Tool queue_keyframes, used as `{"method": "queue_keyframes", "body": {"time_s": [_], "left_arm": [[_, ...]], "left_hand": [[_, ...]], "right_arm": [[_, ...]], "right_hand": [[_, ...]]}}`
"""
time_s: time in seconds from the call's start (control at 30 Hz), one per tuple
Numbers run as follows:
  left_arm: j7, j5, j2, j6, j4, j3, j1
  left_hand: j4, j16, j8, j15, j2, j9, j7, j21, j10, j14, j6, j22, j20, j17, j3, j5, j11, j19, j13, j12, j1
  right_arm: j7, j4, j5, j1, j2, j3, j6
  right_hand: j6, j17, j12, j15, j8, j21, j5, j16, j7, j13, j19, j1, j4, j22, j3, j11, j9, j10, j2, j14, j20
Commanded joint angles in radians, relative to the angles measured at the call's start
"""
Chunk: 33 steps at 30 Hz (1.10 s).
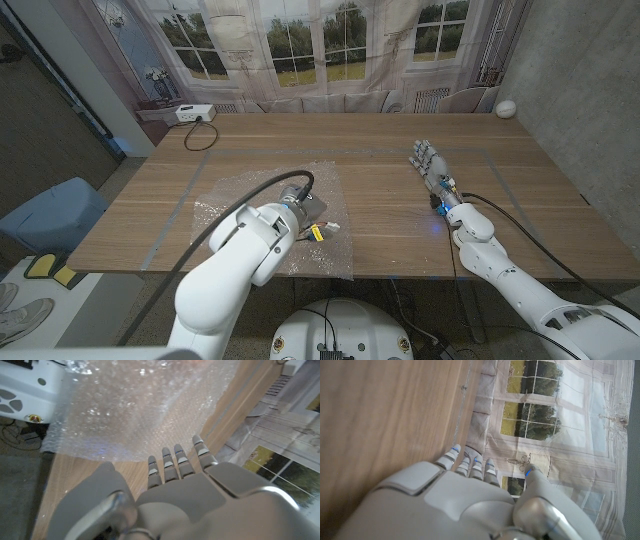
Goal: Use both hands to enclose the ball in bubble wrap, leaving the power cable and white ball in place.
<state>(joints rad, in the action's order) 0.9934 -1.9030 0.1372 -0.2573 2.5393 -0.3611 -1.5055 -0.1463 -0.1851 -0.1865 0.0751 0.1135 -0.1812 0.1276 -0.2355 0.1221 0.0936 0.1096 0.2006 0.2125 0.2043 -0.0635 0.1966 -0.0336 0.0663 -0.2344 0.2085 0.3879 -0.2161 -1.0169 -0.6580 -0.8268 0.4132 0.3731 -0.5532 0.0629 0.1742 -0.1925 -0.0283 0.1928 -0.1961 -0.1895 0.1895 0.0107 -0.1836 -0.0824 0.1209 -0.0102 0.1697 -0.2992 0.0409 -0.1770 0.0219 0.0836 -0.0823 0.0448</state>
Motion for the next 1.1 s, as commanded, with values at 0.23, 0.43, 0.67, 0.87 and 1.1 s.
{"method": "queue_keyframes", "body": {"time_s": [0.23, 0.43, 0.67, 0.87, 1.1], "left_arm": [[-1.27, -0.097, -0.031, 1.08, -0.229, -0.203, -0.147], [-1.229, -0.146, -0.08, 1.111, -0.221, -0.23, -0.176], [-1.209, -0.241, -0.161, 1.155, -0.251, -0.247, -0.216], [-1.131, -0.348, -0.259, 1.156, -0.251, -0.239, -0.271], [-1.053, -0.452, -0.37, 1.159, -0.259, -0.241, -0.332]], "left_hand": [[0.003, 0.015, 0.018, 0.064, -0.04, 0.001, 0.04, 0.036, -0.229, -0.217, -0.207, -0.003, 0.004, -0.012, 0.063, 0.001, 0.006, -0.091, 0.022, -0.026, -0.118], [0.005, 0.003, 0.011, 0.063, -0.037, 0.002, 0.037, 0.04, -0.22, -0.206, -0.214, -0.004, 0.005, -0.014, 0.065, 0.003, 0.004, -0.111, 0.025, -0.014, -0.126], [0.028, -0.004, 0.007, 0.061, -0.029, 0.002, 0.033, 0.035, -0.216, -0.199, -0.246, -0.003, 0.004, -0.018, 0.055, 0.002, -0.007, -0.114, 0.028, -0.004, -0.105], [0.04, -0.006, 0.01, 0.067, -0.031, 0.001, 0.022, 0.03, -0.221, -0.195, -0.273, -0.003, 0.004, -0.019, 0.051, 0.001, -0.016, -0.109, 0.028, -0.003, -0.093], [0.047, -0.008, 0.011, 0.071, -0.034, 0.001, 0.015, 0.026, -0.227, -0.188, -0.288, -0.002, 0.004, -0.019, 0.05, 0.0, -0.021, -0.103, 0.028, -0.003, -0.086]], "right_arm": [[-0.096, 0.107, 0.028, 0.098, -0.014, 0.061, 0.038], [-0.112, 0.123, 0.036, 0.111, -0.013, 0.068, 0.033], [-0.036, 0.148, 0.19, 0.149, 0.005, 0.116, -0.082], [0.086, 0.139, 0.342, 0.183, 0.016, 0.149, -0.177], [0.08, 0.227, 0.357, 0.242, -0.02, 0.162, -0.27]], "right_hand": [[0.004, 0.006, -0.003, 0.002, 0.002, -0.003, -0.008, 0.0, 0.003, -0.003, -0.004, -0.001, -0.005, 0.006, -0.003, 0.003, -0.003, 0.003, 0.0, 0.0, 0.0], [0.003, 0.006, -0.003, 0.002, 0.001, -0.003, -0.008, 0.0, 0.002, -0.003, -0.005, -0.001, -0.005, 0.006, -0.003, 0.004, -0.003, 0.003, 0.0, 0.0, 0.0], [-0.006, 0.007, 0.001, -0.036, -0.005, 0.004, -0.007, 0.001, 0.022, -0.003, 0.014, -0.008, -0.02, 0.005, 0.022, 0.002, -0.003, -0.007, -0.052, 0.0, 0.046], [-0.008, 0.007, 0.0, -0.042, -0.005, 0.002, -0.01, 0.006, 0.039, -0.003, 0.009, -0.006, -0.03, 0.005, 0.033, -0.001, -0.003, -0.007, -0.075, 0.013, 0.066], [0.011, 0.007, -0.004, -0.043, 0.001, -0.004, -0.015, 0.01, 0.045, -0.003, -0.006, 0.0, -0.04, 0.005, 0.038, 0.001, -0.003, 0.006, -0.089, 0.028, 0.056]]}}
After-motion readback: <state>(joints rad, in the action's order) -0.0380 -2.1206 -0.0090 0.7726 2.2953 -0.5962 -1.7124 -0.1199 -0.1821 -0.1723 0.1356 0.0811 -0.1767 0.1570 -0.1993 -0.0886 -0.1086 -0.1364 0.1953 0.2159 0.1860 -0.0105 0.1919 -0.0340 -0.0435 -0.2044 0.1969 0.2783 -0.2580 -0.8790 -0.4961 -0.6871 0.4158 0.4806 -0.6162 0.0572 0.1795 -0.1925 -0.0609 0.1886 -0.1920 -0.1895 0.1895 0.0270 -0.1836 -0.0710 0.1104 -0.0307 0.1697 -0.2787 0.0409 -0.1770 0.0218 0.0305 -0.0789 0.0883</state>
